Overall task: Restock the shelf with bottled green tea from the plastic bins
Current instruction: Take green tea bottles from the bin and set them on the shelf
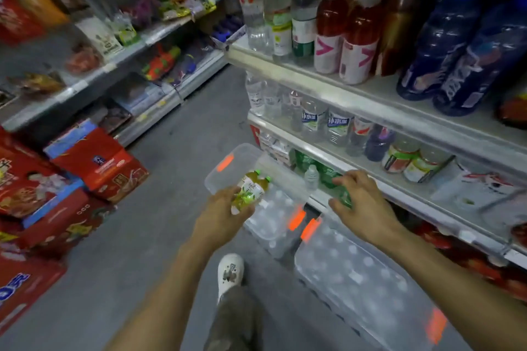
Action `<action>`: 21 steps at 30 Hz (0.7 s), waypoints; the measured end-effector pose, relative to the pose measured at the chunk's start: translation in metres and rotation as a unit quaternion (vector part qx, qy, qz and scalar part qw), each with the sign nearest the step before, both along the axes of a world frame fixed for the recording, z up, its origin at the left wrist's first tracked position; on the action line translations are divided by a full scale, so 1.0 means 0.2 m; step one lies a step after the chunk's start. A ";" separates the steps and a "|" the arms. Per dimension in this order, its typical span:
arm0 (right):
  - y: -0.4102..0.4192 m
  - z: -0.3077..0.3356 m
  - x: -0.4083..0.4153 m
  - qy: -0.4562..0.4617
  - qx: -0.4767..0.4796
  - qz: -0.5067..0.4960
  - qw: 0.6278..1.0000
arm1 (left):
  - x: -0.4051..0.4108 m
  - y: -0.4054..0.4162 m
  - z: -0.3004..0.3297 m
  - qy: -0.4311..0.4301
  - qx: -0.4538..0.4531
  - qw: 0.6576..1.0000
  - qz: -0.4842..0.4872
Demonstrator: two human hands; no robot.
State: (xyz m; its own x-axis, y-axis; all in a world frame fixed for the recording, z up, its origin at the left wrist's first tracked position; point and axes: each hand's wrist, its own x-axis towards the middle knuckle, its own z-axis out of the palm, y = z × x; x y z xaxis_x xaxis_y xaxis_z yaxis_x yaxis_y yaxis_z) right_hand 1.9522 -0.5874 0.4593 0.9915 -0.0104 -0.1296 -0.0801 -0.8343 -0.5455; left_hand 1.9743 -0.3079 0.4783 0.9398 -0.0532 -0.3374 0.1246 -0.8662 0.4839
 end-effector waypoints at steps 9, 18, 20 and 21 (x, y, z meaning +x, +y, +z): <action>0.74 -0.92 0.67 0.177 0.139 -0.168 0.960 | 1.06 0.51 -0.99 0.197 -0.016 0.978 -0.071; 1.22 -1.88 1.15 0.354 0.268 -0.311 0.840 | 1.55 0.66 -2.12 0.253 -0.039 0.966 0.016; 1.29 -2.08 1.24 0.375 0.275 -0.332 0.821 | 1.62 0.65 -2.28 0.253 -0.050 0.966 0.029; 1.33 -2.18 1.28 0.376 0.289 -0.352 0.807 | 1.64 0.63 -2.33 0.255 -0.047 0.965 0.028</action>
State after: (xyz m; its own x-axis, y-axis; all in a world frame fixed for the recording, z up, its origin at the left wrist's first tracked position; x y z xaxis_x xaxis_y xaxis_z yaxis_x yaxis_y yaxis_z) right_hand 2.2086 -0.3217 0.0229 0.4061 -0.2589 -0.8764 -0.9124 -0.0620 -0.4045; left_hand 2.3015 -0.1827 0.0123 0.6545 -0.0603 -0.7537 0.4126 -0.8069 0.4228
